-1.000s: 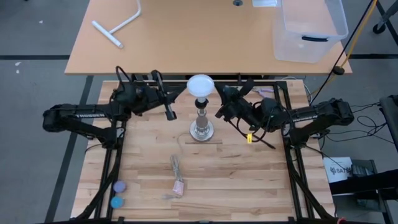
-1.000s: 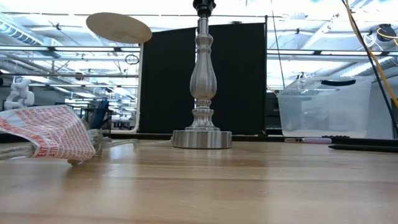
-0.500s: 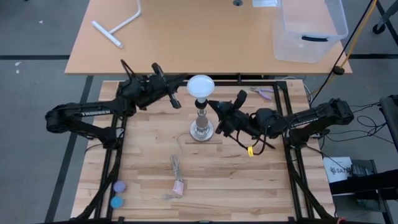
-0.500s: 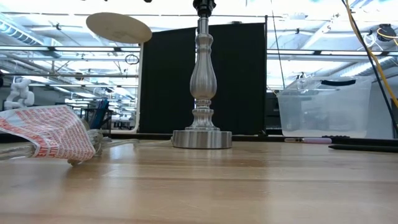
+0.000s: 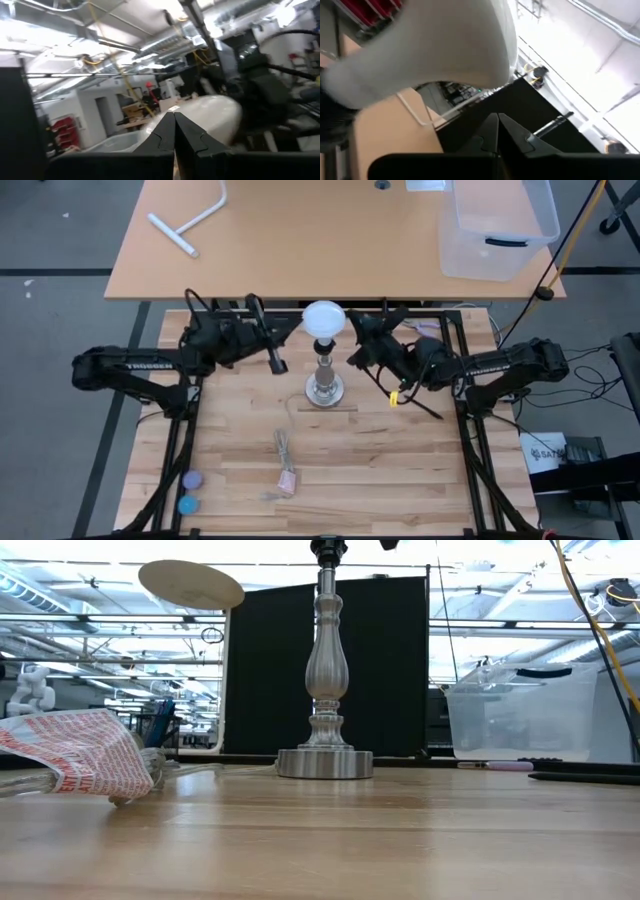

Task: Screw lightbulb
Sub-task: Insert the lightbulb into the lamp

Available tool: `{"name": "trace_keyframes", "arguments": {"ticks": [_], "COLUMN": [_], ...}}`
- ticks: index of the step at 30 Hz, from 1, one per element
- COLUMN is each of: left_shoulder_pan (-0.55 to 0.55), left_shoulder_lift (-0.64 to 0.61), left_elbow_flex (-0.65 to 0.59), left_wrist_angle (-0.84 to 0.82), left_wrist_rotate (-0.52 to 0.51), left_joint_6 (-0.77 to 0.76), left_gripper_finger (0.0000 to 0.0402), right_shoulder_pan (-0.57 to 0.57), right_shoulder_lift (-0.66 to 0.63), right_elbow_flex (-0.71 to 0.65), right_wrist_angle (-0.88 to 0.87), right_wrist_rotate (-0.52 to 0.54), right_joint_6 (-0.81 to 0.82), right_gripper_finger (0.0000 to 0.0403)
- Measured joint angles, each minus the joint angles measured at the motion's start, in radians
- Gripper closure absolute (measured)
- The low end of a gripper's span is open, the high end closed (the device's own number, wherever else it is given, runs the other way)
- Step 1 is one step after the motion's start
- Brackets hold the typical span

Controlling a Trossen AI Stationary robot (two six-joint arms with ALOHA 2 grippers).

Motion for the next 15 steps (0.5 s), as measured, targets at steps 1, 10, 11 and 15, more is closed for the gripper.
{"name": "trace_keyframes", "arguments": {"ticks": [1,10,11,15], "left_shoulder_pan": [-0.011,-0.087,-0.089,-0.088], "left_shoulder_lift": [0.000,0.000,0.000,0.002], "left_elbow_flex": [0.000,0.000,0.000,0.000], "left_wrist_angle": [-0.004,-0.042,-0.047,-0.049], "left_wrist_rotate": [0.000,-0.023,-0.026,-0.068], "left_joint_6": [0.002,0.036,0.046,0.054], "left_gripper_finger": [0.0401,0.0401,0.0401,0.0401], "right_shoulder_pan": [-0.006,-0.021,-0.021,-0.021], "right_shoulder_lift": [0.000,0.000,0.000,0.000], "right_elbow_flex": [0.000,0.000,0.000,0.000], "right_wrist_angle": [0.007,0.030,0.034,0.034], "right_wrist_rotate": [-0.002,-0.103,-0.104,-0.123], "right_joint_6": [-0.012,-0.057,-0.061,-0.065], "right_gripper_finger": [0.0403,0.0403,0.0403,0.0403]}}
